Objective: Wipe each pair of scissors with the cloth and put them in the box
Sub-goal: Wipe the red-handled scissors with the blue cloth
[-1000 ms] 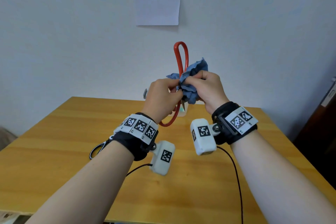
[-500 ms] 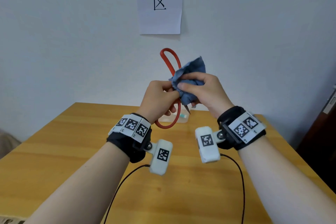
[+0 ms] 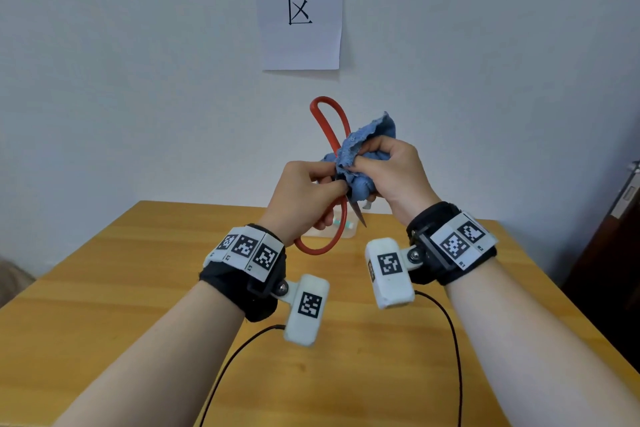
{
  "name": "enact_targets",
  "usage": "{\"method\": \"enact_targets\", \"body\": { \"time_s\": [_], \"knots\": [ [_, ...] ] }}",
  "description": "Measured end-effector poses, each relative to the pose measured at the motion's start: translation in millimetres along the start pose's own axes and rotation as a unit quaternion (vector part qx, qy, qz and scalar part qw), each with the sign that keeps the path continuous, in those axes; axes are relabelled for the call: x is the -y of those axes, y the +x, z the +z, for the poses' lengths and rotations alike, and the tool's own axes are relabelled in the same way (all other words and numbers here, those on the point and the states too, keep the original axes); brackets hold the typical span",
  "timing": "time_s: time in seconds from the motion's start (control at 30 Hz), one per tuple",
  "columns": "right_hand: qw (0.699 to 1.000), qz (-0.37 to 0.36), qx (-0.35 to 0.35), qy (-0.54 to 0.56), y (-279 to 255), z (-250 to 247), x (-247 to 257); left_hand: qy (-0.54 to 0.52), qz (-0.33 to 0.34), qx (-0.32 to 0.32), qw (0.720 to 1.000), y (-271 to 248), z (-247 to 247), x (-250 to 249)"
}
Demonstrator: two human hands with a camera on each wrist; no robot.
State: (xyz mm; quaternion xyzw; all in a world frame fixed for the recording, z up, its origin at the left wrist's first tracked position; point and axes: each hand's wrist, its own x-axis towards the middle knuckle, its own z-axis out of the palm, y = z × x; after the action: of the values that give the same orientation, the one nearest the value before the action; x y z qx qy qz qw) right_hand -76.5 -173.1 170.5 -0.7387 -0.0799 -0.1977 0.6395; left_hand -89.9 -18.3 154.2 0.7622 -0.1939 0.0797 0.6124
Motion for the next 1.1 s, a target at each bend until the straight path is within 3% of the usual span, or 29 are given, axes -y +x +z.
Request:
{"method": "enact_targets", "body": {
  "time_s": [0.13, 0.33, 0.5, 0.6, 0.67, 0.77, 0.9, 0.97, 1.03, 1.1],
  "knots": [
    [0.999, -0.007, 0.010, -0.032, 4.5, -5.0, 2.6, -0.008, -0.015, 0.000, 1.000, 0.0, -0.6, 1.5],
    [0.992, -0.039, -0.089, -0.085, 21.5, -29.8, 6.3, -0.023, -0.038, 0.006, 0.999, -3.6, -3.6, 3.6],
    [0.997, -0.047, -0.031, -0.045, 11.4, -19.6, 12.0, -0.020, -0.030, -0.034, 0.999, 7.4, -5.5, -2.2],
    [0.997, -0.039, 0.041, -0.042, 2.4, -10.2, 9.8, -0.002, -0.013, -0.025, 1.000, 9.5, -3.3, -5.2],
    [0.997, -0.034, 0.049, -0.052, 0.4, -4.6, 4.2, 0.000, -0.007, -0.008, 1.000, 9.1, -0.1, -5.5],
    [0.999, -0.018, 0.006, -0.038, 6.7, -9.2, -6.1, -0.007, -0.013, 0.010, 1.000, 6.1, 1.7, -1.2],
    [0.994, -0.019, -0.101, -0.026, 16.8, -29.1, -14.4, -0.029, -0.034, 0.019, 0.999, 2.3, -1.1, 4.8],
    [0.993, -0.028, -0.116, 0.004, 16.3, -32.6, -11.9, -0.026, -0.037, 0.018, 0.999, 3.7, -1.5, 5.4],
    [0.995, -0.035, -0.087, 0.020, 12.8, -30.5, -6.3, -0.023, -0.040, 0.009, 0.999, 7.1, -0.2, 5.6],
    [0.999, -0.032, -0.003, -0.010, 6.3, -23.5, -1.5, -0.025, -0.040, 0.004, 0.999, 8.7, 1.1, 5.6]
  ]
}}
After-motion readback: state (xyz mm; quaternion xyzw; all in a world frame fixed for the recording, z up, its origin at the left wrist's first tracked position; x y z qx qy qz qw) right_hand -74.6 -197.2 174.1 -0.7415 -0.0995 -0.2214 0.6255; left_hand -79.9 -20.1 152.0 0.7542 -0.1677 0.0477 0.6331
